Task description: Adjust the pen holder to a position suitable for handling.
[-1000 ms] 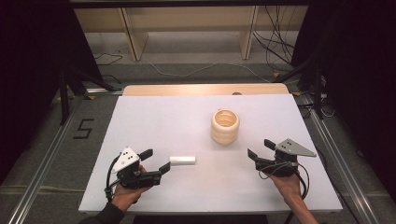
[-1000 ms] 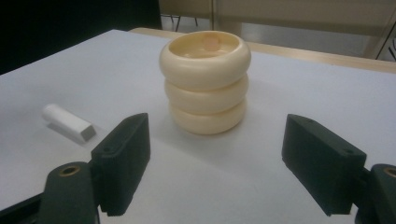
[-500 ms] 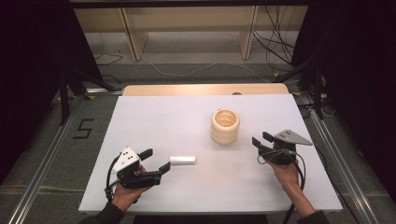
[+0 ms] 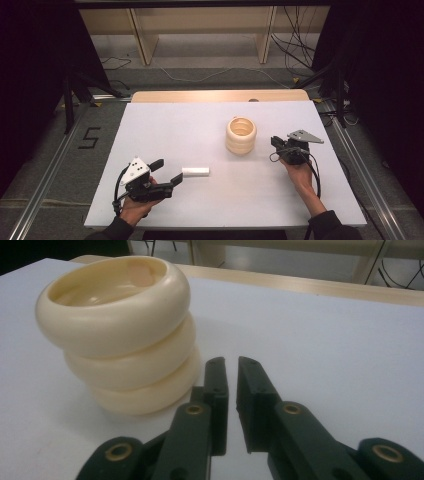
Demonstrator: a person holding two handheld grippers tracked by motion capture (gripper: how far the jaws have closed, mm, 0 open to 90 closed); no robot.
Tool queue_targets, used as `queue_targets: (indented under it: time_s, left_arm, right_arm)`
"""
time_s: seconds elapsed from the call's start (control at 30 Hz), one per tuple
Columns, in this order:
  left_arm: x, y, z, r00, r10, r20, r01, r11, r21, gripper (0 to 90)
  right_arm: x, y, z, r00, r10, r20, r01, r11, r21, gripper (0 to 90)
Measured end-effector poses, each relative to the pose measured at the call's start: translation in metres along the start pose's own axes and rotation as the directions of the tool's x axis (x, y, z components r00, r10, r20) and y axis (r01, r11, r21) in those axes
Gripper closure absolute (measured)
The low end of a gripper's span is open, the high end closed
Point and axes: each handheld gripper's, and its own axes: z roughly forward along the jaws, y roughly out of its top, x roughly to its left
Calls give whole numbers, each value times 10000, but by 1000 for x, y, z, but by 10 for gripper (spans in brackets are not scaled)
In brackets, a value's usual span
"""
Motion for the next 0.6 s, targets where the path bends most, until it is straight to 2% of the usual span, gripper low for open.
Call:
queue_targets:
  time_s: [0.17, 0.6]
  left_arm:
    - [0, 0, 0, 10000, -16, -12, 16, 10000, -20, 138]
    - [1, 0, 1, 10000, -9, -41, 9, 10000, -13, 137]
  right_arm:
    - [1, 1, 13, 9998, 157, -142, -154, 9997, 201, 897]
    - [7, 2, 41, 9983, 524, -265, -507, 9968, 617, 900]
